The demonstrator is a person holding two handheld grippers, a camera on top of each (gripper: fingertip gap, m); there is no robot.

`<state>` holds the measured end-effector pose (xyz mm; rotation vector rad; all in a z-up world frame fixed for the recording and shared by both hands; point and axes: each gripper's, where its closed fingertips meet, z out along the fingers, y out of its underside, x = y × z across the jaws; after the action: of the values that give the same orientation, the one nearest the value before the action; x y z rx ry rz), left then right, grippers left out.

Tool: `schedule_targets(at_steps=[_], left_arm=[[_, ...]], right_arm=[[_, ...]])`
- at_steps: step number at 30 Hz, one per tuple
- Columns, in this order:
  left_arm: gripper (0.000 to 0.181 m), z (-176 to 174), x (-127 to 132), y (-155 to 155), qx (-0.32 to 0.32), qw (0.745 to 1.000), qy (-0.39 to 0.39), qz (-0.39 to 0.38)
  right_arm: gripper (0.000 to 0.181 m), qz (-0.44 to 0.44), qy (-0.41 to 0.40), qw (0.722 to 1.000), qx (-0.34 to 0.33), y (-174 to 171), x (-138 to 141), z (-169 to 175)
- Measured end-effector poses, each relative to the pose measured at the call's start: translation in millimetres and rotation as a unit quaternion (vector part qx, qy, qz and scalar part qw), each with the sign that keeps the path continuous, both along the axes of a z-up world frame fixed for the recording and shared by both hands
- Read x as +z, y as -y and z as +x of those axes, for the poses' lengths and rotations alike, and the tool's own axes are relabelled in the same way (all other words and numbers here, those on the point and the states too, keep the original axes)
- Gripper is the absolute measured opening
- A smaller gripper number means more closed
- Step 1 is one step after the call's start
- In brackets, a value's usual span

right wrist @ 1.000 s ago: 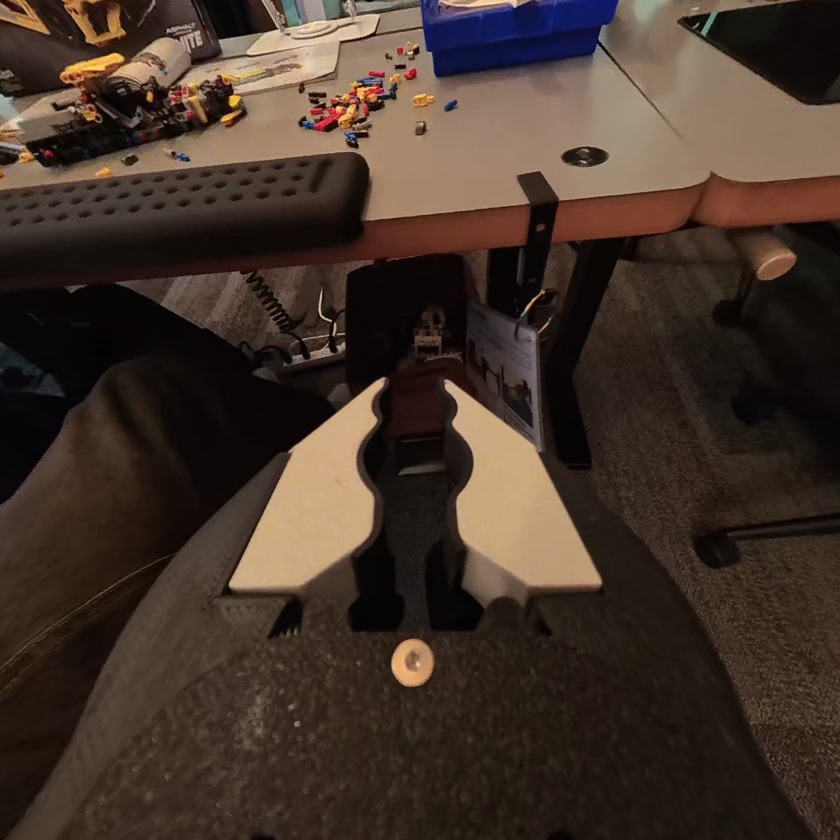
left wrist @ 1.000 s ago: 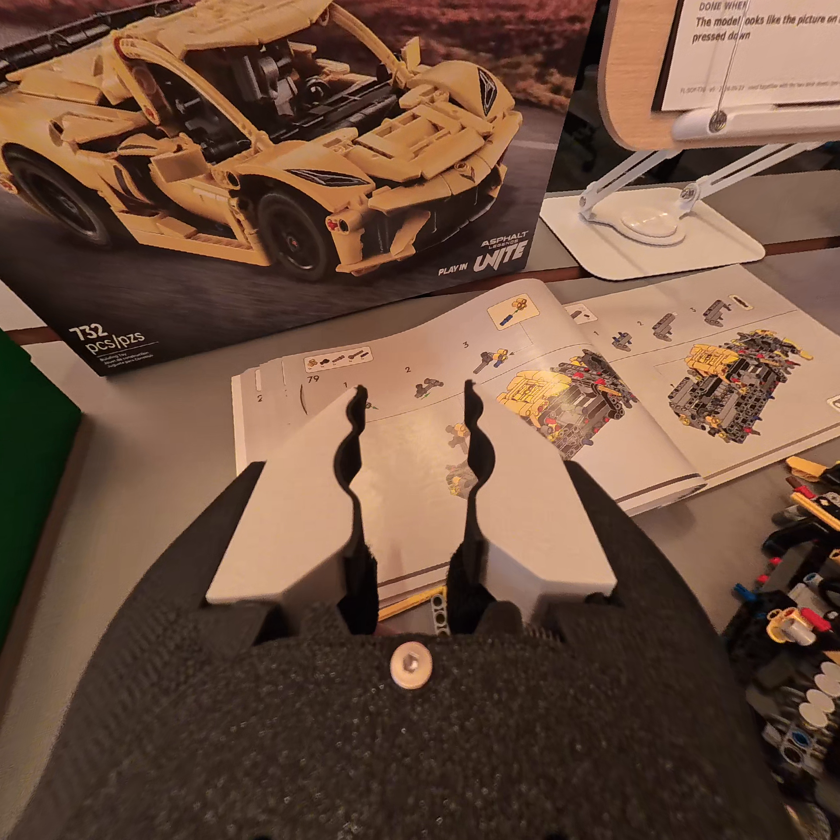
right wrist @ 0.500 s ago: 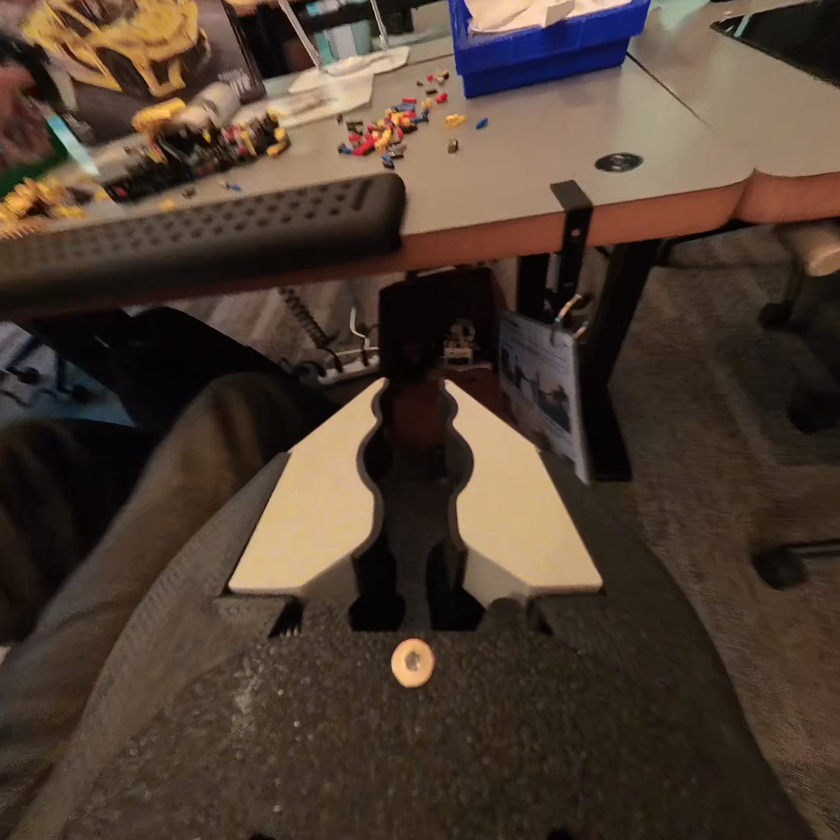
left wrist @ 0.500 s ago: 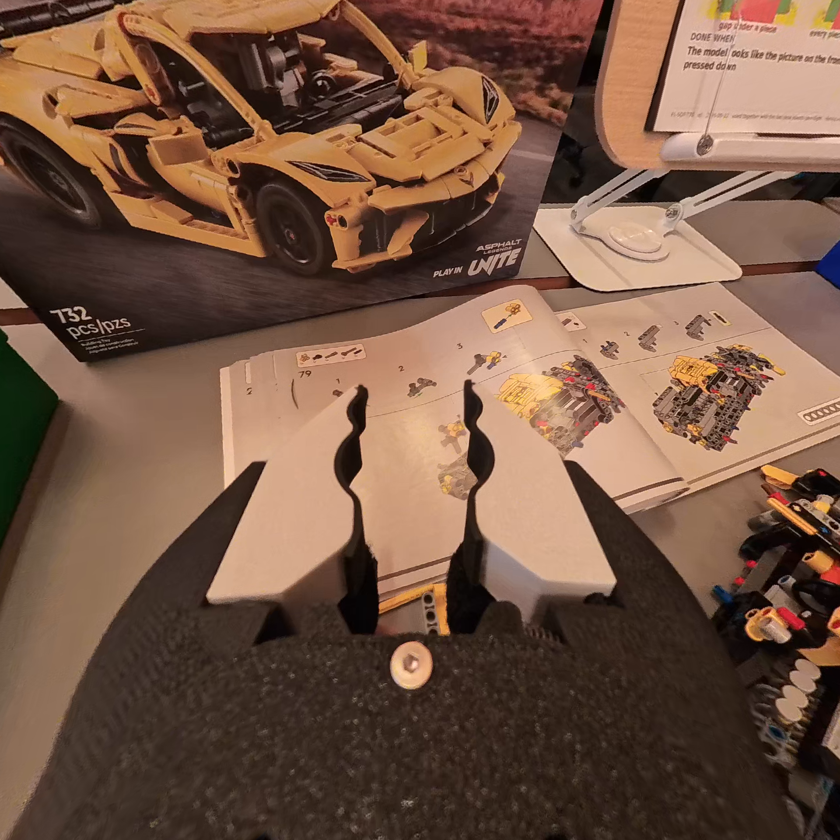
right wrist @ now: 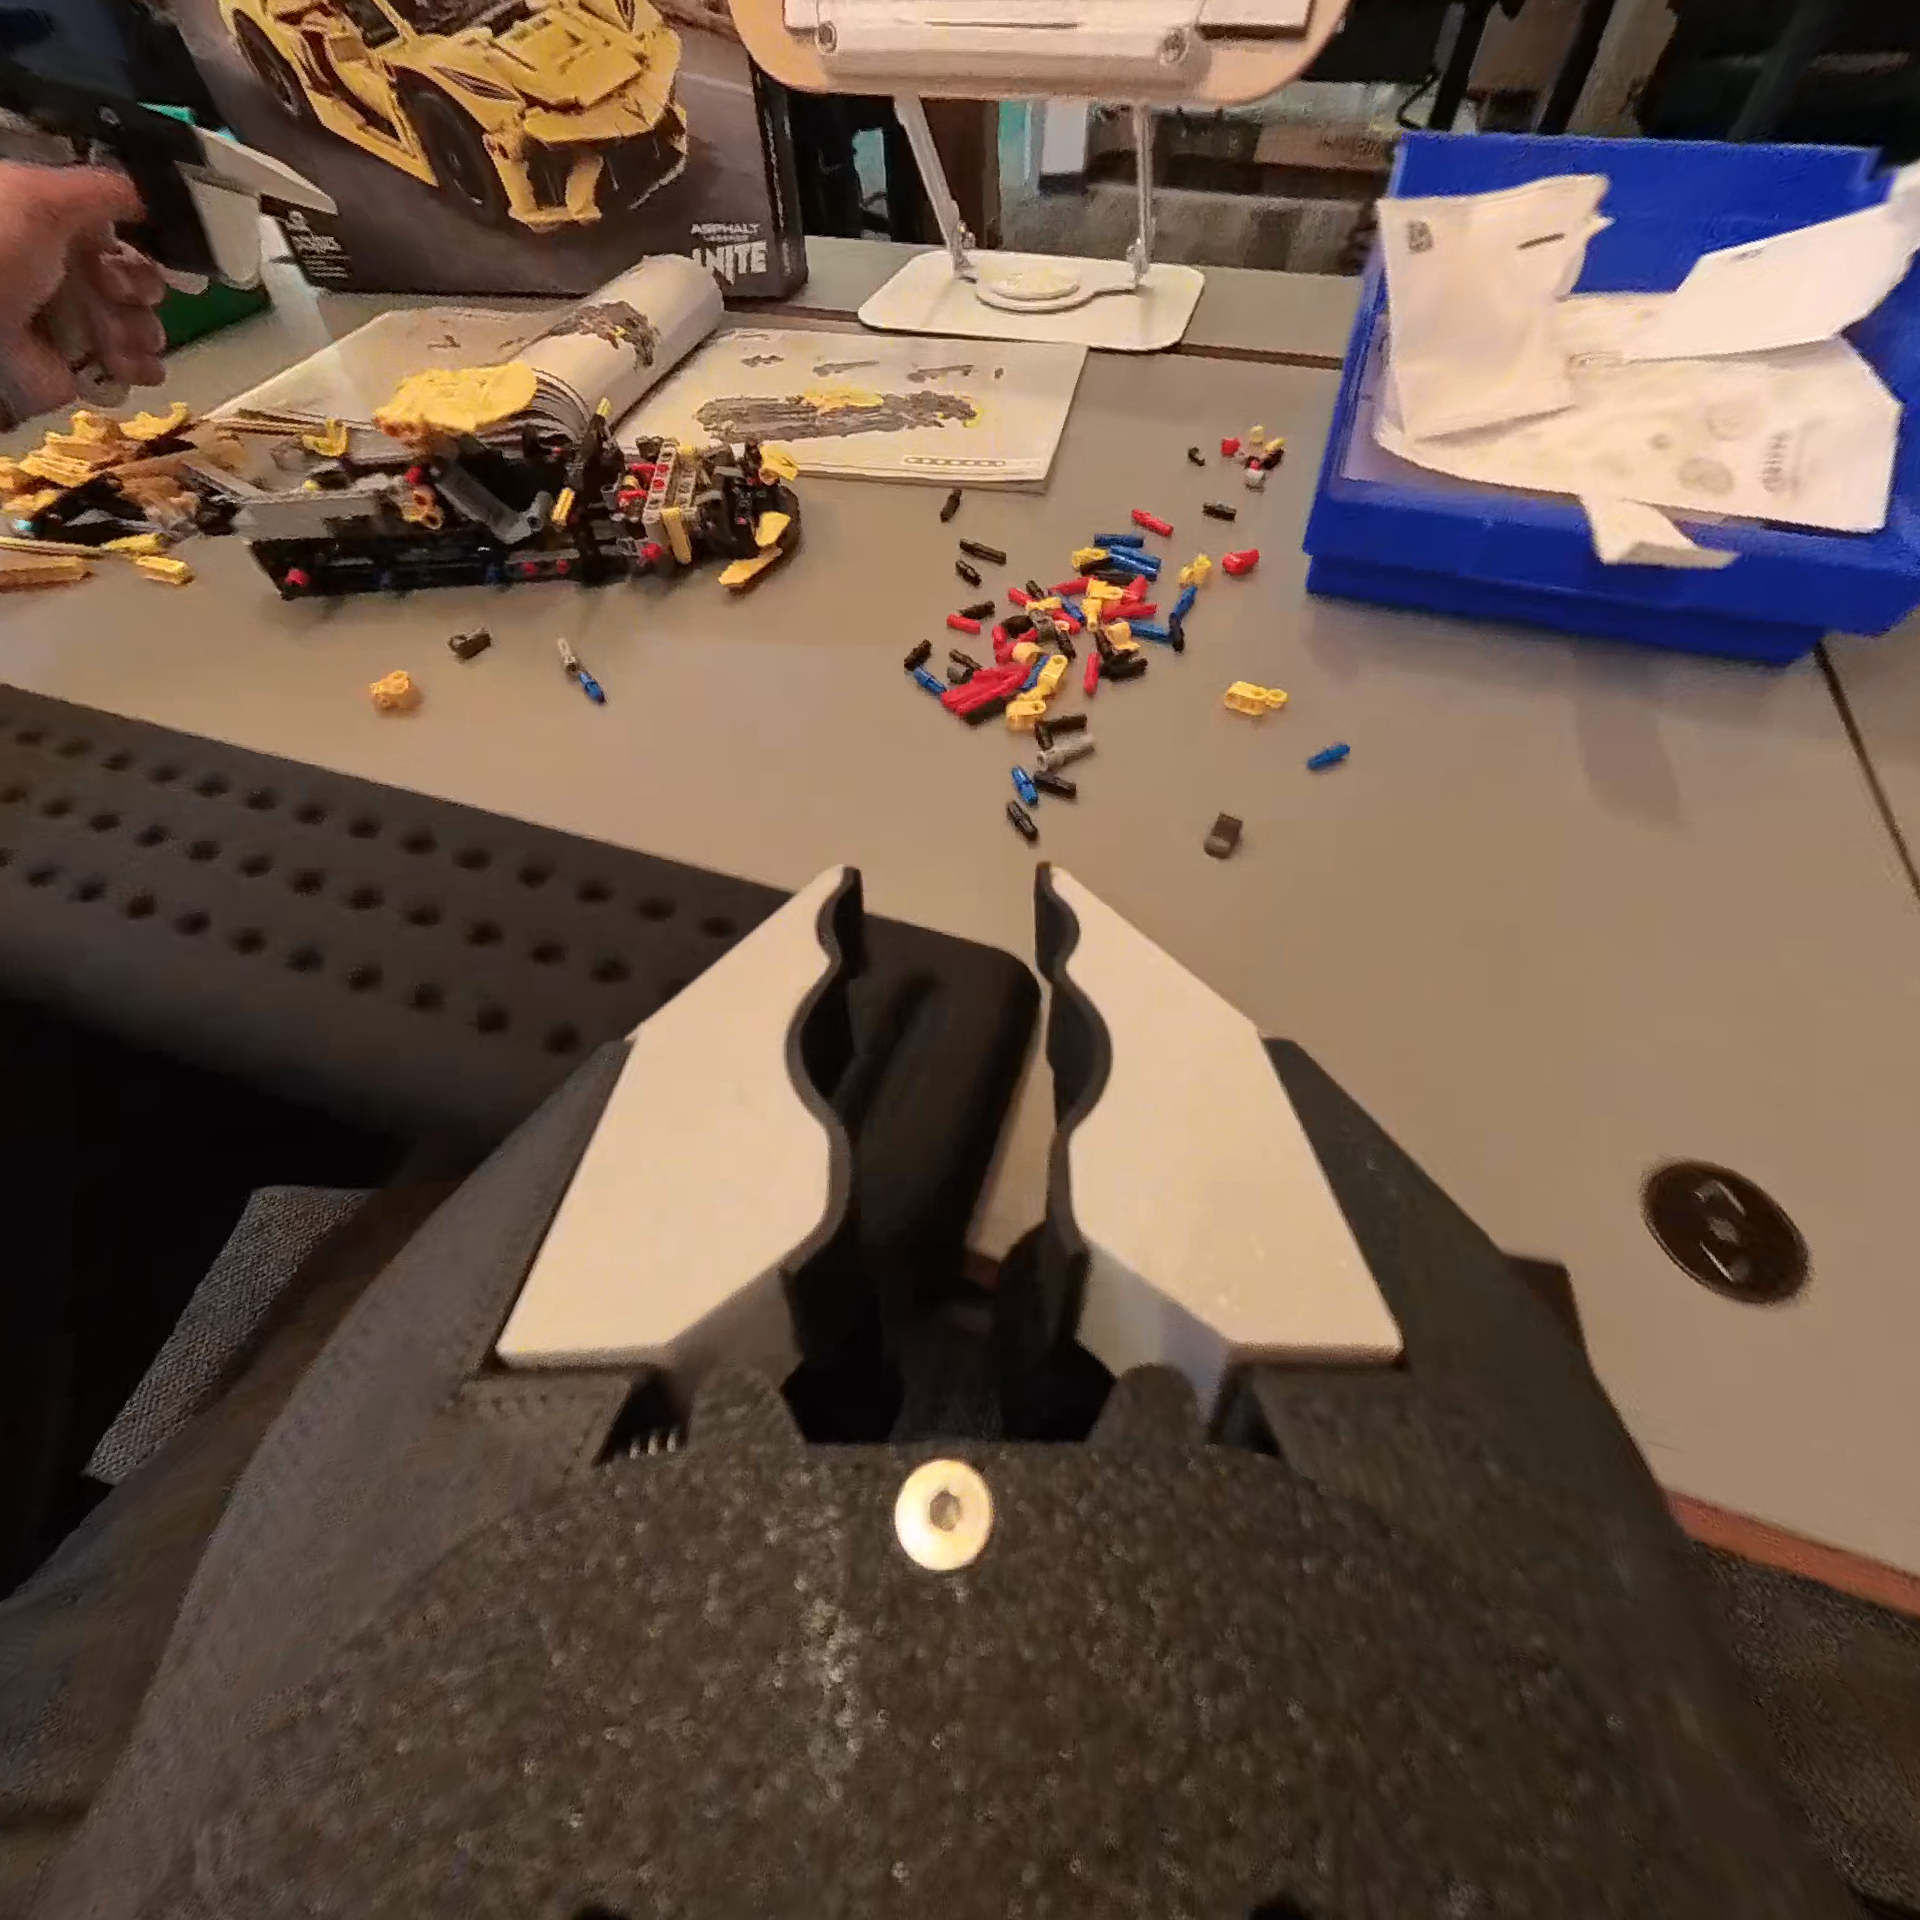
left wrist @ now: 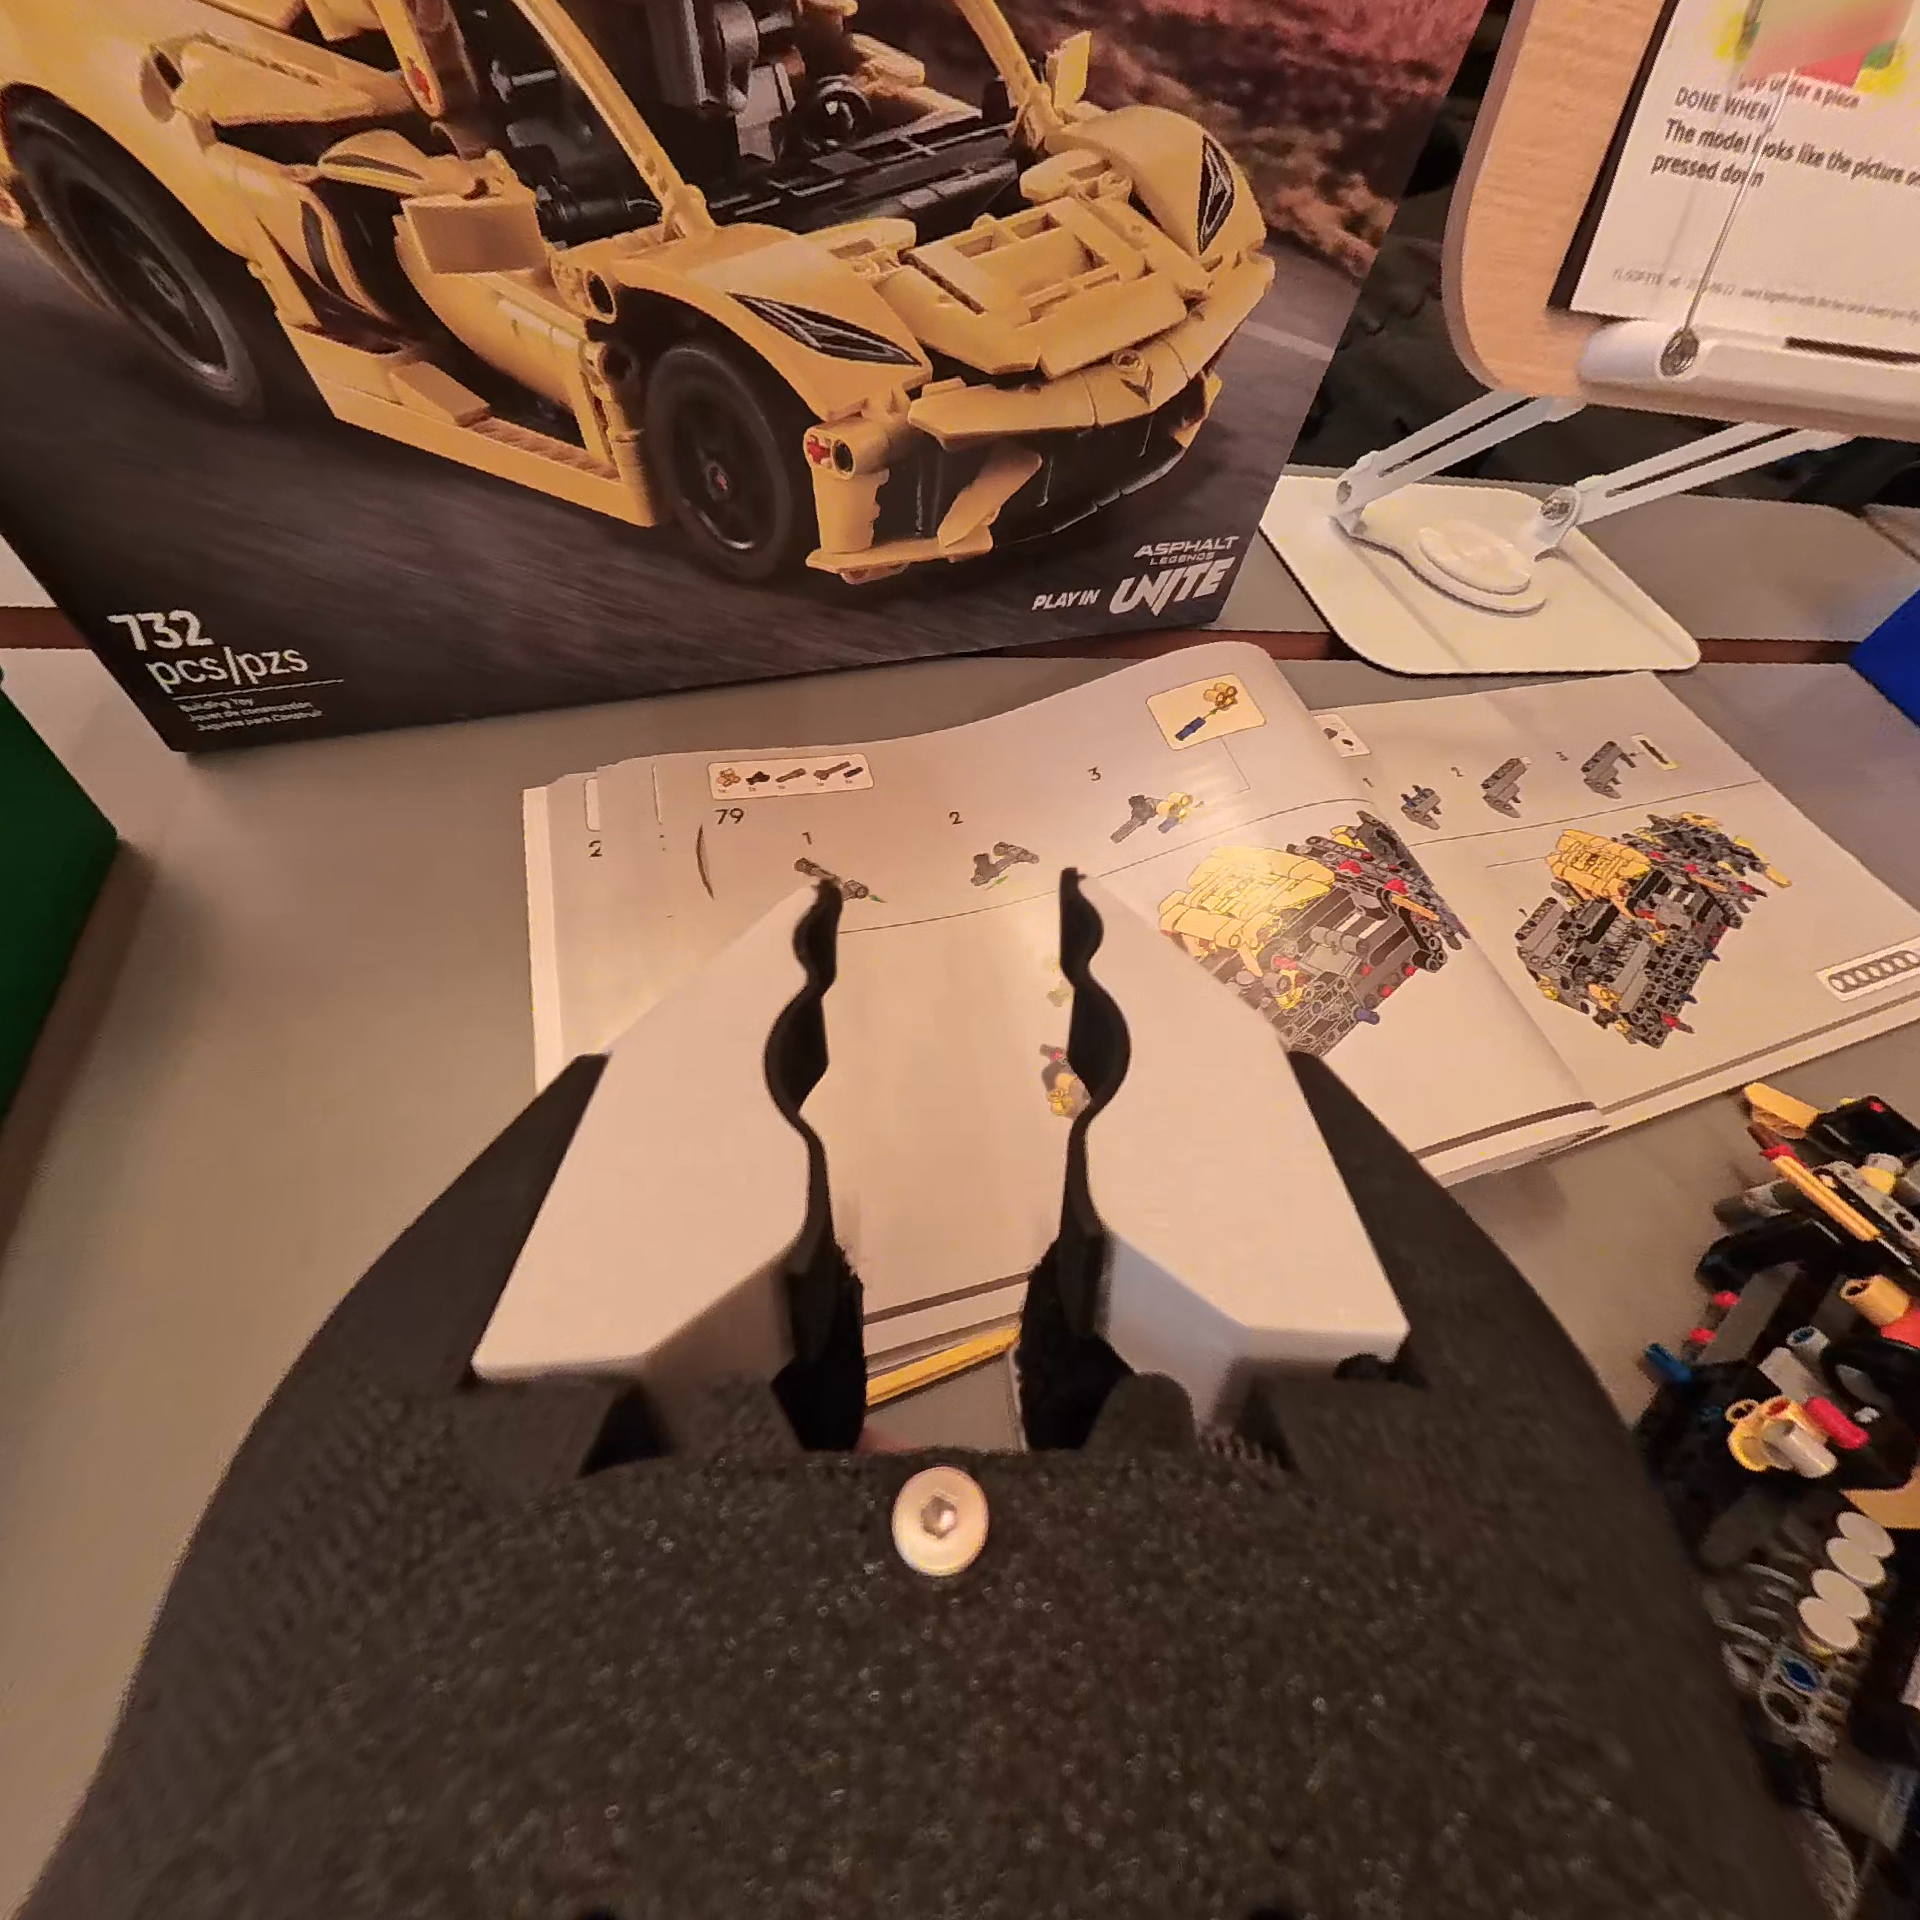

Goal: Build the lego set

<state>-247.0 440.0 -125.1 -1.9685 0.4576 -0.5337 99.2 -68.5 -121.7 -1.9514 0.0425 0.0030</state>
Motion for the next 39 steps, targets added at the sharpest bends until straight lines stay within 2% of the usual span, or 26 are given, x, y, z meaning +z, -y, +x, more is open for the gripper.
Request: schedule_targets(at_steps=[7,12,23,28,32,36,39], left_arm=[[0.043,8,1,4,-0.016,1.000,0.003,-0.003],[0.043,11,2,8,-0.024,1.000,0.012,-0.007],[0.043,3,8,6,-0.017,0.999,0.046,-0.013],[0.043,2,2,4,-0.015,0.999,0.041,-0.018],[0.043,6,-4,6,-0.021,0.999,0.037,-0.026],[0.043,14,0,12,-0.033,0.999,0.032,-0.020],[0.043,20,3,15,-0.042,0.999,0.031,-0.015]], right_arm=[[0.031,-0.041,-0.010,0.999,-0.031,-51,-28,-7],[0.031,-0.048,-0.049,0.997,-0.025,-82,-31,-12],[0.029,-0.083,-0.041,0.995,-0.037,-132,-43,-6],[0.028,-0.073,-0.048,0.995,-0.047,-147,-39,6],[0.027,-0.050,-0.046,0.995,-0.075,-148,-29,30],[0.026,-0.024,-0.071,0.992,-0.103,-149,-25,48],[0.025,-0.006,-0.058,0.991,-0.122,-151,-20,56]])
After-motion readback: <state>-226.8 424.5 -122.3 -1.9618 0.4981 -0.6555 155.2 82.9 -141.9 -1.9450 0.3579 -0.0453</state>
